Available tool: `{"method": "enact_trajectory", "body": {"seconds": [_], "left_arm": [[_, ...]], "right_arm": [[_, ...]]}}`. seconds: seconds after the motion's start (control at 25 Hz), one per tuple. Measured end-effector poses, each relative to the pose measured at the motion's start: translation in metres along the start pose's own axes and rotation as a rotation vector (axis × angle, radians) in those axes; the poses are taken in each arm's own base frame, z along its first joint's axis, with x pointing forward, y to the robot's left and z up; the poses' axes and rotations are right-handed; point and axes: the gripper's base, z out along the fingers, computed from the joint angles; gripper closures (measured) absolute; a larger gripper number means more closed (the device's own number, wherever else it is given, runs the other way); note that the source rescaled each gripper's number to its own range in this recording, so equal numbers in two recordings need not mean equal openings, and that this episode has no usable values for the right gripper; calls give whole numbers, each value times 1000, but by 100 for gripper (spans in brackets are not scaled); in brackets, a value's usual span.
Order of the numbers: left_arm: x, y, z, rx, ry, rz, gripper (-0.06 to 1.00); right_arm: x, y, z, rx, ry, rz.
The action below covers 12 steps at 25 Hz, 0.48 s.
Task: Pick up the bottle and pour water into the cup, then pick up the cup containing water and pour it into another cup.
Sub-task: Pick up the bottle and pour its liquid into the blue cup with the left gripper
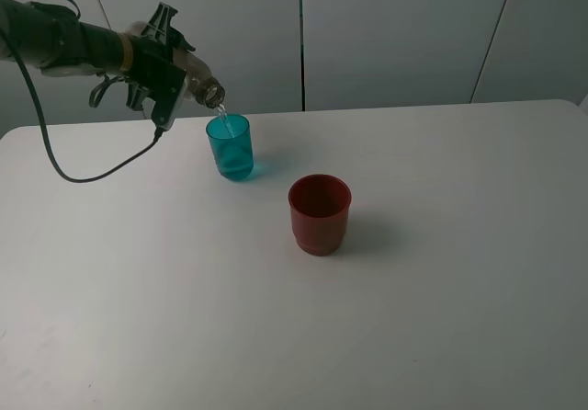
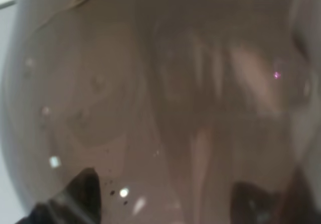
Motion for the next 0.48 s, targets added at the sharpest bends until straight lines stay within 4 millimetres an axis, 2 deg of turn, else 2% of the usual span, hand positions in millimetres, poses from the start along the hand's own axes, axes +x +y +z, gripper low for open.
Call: {"method": "enact_trajectory", "body": {"seconds": [0.48], "left_arm": [[4,10,0,-30,10,30,93]], "right_arm": [[0,0,0,0,0,0]]}}
